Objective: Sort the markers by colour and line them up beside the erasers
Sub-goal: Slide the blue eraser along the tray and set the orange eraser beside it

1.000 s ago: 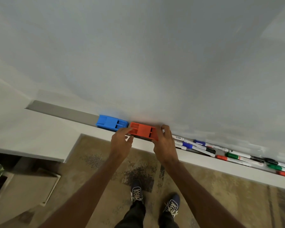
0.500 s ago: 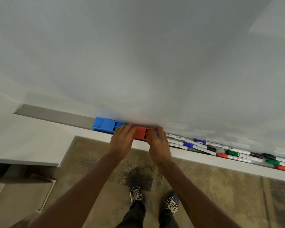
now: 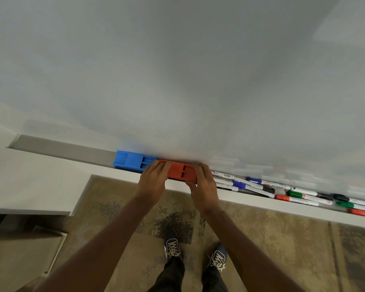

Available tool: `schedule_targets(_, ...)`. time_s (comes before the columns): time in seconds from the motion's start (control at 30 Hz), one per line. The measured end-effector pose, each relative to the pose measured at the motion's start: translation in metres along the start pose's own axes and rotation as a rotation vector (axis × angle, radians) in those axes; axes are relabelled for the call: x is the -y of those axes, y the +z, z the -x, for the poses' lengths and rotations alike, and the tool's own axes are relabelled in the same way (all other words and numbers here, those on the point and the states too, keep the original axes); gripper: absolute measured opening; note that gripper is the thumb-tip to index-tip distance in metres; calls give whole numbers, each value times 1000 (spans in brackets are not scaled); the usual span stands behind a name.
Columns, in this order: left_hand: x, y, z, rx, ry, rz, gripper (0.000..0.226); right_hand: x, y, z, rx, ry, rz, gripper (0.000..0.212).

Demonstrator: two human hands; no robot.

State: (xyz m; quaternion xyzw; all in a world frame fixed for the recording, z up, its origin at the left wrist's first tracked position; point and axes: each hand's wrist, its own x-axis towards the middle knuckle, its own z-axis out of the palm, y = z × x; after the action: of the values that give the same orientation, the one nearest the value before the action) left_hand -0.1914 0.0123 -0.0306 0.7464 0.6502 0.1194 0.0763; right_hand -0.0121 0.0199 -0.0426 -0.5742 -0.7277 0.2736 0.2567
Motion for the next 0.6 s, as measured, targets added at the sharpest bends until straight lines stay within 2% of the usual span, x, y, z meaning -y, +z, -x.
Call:
schedule_targets(0.13,2,-1,-1,4,-30,68,59,-10,-3,3,13,66,-48,59)
schedule_targets(0.4,10,4,-1,13,-71,26,60,-25,-14,17,-75,99,87,52)
schedule_targets(0.6,9,4,-2,14,-66,30,54,-32,-13,21,-99,57,237,31)
